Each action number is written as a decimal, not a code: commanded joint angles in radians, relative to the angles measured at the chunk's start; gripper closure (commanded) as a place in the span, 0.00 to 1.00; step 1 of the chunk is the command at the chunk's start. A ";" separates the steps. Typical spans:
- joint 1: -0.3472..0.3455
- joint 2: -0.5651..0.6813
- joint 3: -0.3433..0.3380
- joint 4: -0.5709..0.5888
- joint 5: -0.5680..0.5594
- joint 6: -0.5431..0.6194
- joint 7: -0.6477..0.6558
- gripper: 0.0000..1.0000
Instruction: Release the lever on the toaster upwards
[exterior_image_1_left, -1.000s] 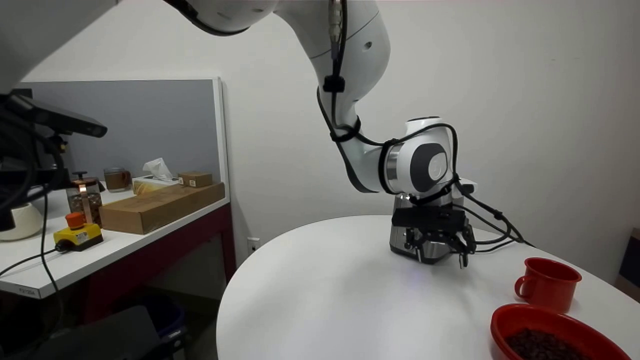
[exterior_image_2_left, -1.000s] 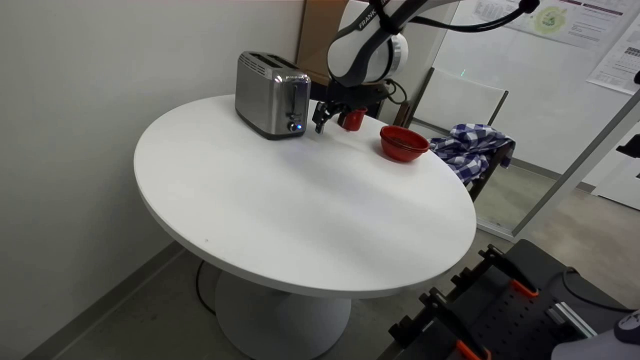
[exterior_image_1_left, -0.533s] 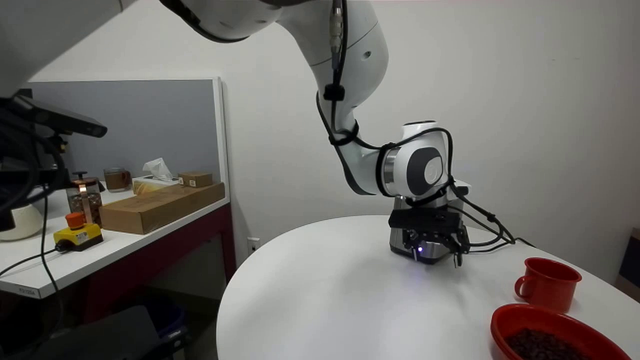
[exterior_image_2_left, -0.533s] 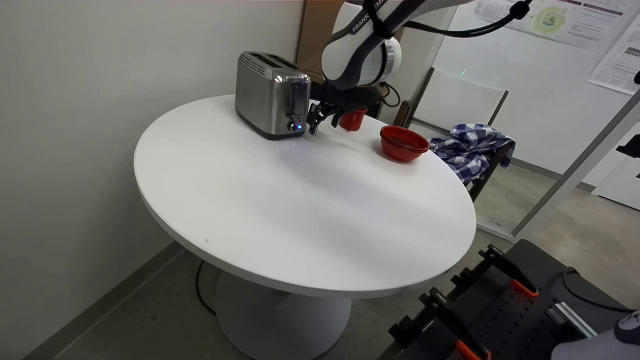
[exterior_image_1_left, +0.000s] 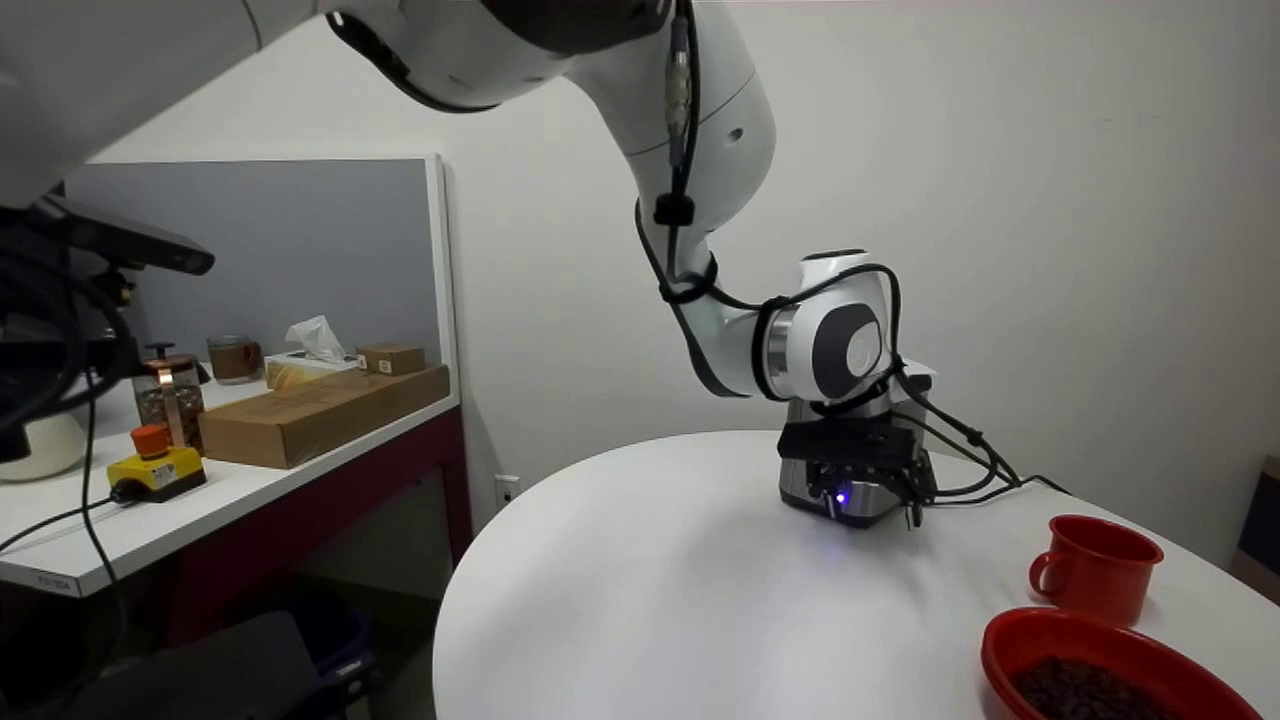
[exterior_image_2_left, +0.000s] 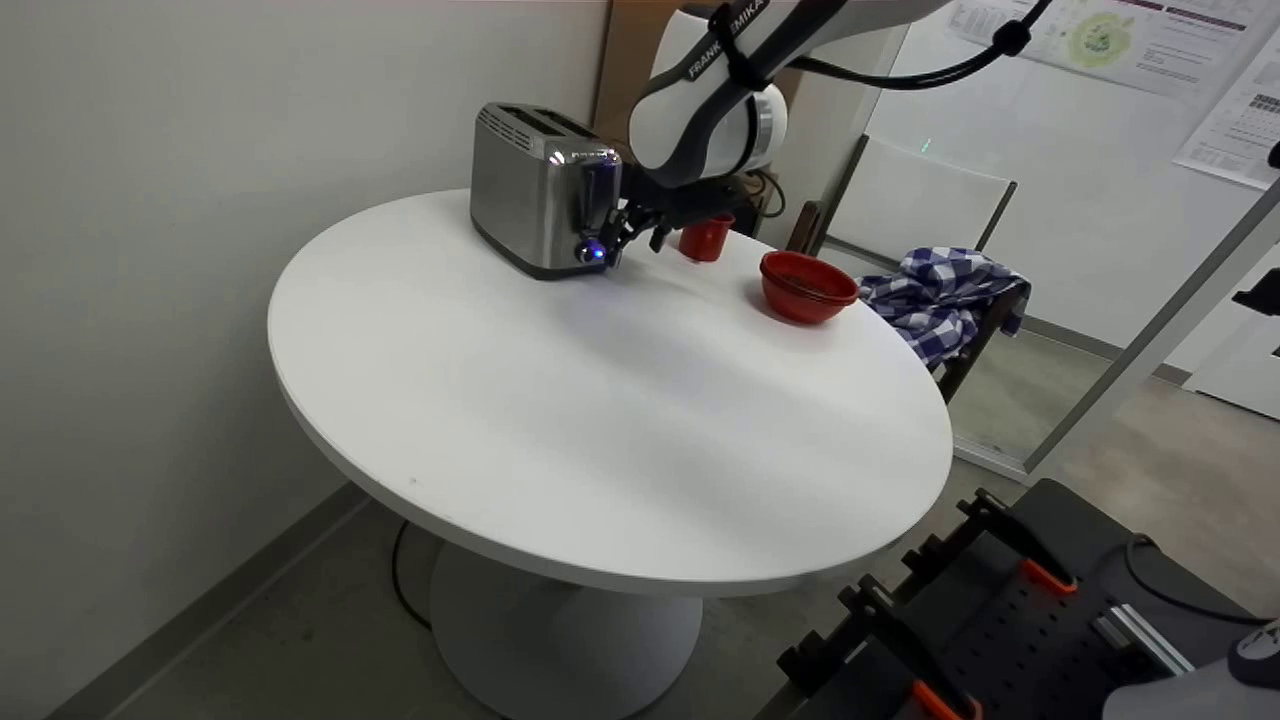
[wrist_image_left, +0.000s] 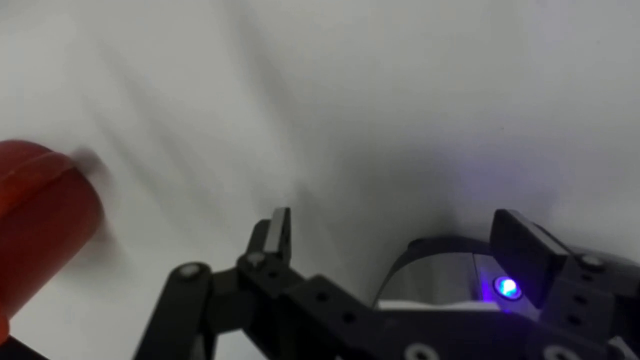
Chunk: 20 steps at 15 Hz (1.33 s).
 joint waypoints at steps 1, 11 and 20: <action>0.019 0.044 -0.019 0.056 0.001 0.032 0.024 0.00; 0.036 0.058 -0.038 0.057 -0.011 0.114 0.022 0.00; 0.031 0.023 -0.028 -0.005 -0.008 0.216 -0.004 0.00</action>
